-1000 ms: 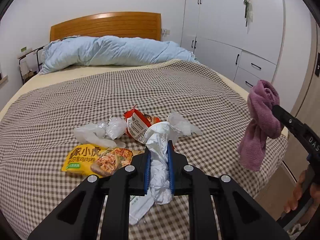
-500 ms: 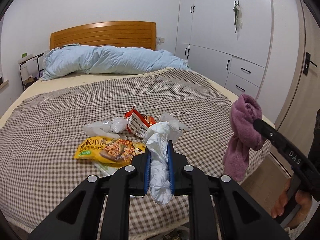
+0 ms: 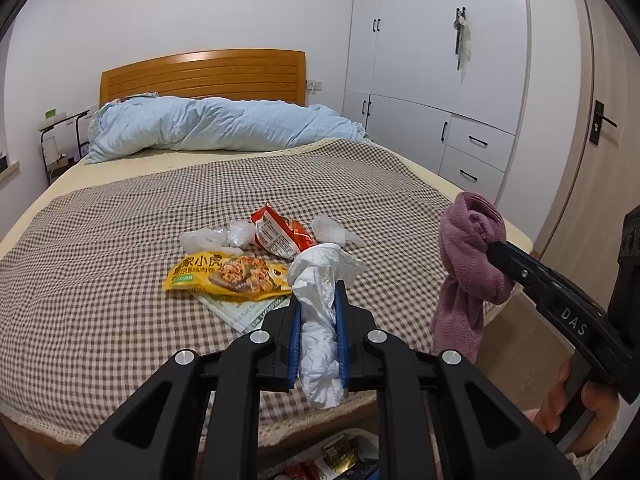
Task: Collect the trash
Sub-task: 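Carry the towel and tissue off the bed down over the trash bag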
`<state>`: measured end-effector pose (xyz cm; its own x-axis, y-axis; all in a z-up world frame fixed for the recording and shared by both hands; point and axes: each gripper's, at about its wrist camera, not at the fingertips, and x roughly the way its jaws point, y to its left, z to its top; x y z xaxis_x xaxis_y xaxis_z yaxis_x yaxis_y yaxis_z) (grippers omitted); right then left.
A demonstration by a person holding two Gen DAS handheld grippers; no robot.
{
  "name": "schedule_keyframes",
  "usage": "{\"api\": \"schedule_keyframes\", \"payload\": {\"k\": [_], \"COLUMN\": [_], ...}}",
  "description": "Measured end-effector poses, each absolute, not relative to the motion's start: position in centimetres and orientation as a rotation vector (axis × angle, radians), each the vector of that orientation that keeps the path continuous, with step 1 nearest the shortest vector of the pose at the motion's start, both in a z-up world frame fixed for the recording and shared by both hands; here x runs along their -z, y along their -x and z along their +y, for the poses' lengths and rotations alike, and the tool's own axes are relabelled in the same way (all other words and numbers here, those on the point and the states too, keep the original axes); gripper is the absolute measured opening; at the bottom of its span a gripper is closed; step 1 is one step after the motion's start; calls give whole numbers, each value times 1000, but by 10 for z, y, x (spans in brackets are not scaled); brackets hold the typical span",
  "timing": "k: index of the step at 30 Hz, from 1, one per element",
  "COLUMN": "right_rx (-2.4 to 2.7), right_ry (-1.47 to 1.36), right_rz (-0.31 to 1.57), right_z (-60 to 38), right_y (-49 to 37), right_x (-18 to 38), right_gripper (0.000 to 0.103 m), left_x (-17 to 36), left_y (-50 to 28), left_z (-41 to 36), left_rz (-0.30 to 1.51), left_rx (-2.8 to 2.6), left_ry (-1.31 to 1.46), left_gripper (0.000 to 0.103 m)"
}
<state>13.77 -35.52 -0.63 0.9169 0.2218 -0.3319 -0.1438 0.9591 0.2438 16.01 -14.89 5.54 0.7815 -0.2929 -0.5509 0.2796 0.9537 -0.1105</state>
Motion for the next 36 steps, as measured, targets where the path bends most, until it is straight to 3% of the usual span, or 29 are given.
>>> {"api": "schedule_keyframes", "payload": {"k": [36], "right_rx": [-221], "right_ry": [-128], "right_rz": [476], "right_z": [-339], "right_y": [-55], "right_x": [49], "right_gripper": [24], "left_x": [-7], "left_y": [-57], "left_z": [-103], "left_rz": [624], "left_rx": [380], "left_ry": [86], "left_gripper": [12]}}
